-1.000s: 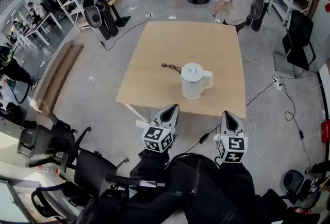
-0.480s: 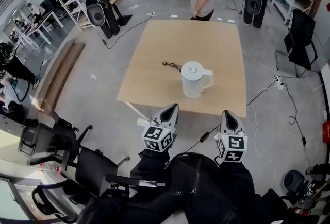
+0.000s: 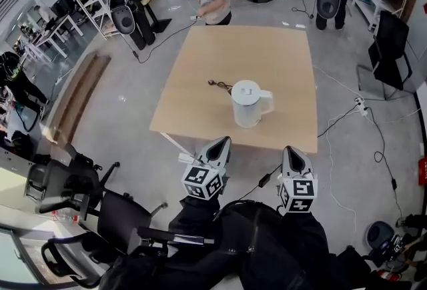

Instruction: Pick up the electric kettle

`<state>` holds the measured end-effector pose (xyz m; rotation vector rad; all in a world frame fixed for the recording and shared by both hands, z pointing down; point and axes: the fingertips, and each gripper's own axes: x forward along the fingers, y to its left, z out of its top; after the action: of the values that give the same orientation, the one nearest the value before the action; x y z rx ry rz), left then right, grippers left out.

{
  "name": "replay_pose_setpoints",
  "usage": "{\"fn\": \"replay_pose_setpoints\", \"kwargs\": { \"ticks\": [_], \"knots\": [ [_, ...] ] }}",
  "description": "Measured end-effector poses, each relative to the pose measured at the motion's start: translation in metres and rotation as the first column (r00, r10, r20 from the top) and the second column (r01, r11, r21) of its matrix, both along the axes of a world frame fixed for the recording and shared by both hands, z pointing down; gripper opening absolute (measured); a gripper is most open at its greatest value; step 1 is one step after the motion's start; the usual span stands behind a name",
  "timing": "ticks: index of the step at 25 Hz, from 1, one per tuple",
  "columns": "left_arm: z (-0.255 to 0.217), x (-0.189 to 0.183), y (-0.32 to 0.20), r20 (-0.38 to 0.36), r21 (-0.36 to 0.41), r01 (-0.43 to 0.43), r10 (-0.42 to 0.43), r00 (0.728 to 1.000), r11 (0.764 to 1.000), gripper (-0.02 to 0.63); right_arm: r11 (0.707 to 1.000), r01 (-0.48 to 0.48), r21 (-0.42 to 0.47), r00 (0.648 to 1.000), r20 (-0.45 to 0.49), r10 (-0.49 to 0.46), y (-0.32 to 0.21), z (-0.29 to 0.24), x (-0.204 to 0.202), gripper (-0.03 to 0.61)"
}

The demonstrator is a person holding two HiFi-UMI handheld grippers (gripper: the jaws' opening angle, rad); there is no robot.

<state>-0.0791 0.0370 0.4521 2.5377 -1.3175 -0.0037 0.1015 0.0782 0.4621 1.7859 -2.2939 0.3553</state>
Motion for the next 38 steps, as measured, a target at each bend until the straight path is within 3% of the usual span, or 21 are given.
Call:
{"fn": "replay_pose_setpoints", "kwargs": {
  "ticks": [15, 23, 33, 38],
  "knots": [
    [0.025, 0.037, 0.021, 0.015, -0.055, 0.035, -0.034, 0.999, 0.998, 0.0, 0.996, 0.043, -0.08, 0.999, 0.035, -0.04, 0.02, 0.035, 0.042, 0.003],
    [0.03, 0.037, 0.018, 0.036, -0.069, 0.049, -0.046, 0.998, 0.996, 0.0, 0.992, 0.088, -0.091, 0.996, 0.038, -0.085, 0.009, 0.038, 0.033, 0.003],
    [0.031, 0.014, -0.039, 0.017, -0.059, 0.071, -0.07, 0.997, 0.996, 0.0, 0.992, 0.084, -0.096, 0.996, 0.029, -0.082, -0.04, 0.042, 0.019, 0.003],
    [0.028, -0.003, -0.076, 0.012, -0.061, 0.059, -0.059, 0.998, 0.996, -0.001, 0.992, 0.077, -0.1, 0.994, 0.081, -0.069, -0.077, 0.036, 0.002, 0.003]
  ]
}}
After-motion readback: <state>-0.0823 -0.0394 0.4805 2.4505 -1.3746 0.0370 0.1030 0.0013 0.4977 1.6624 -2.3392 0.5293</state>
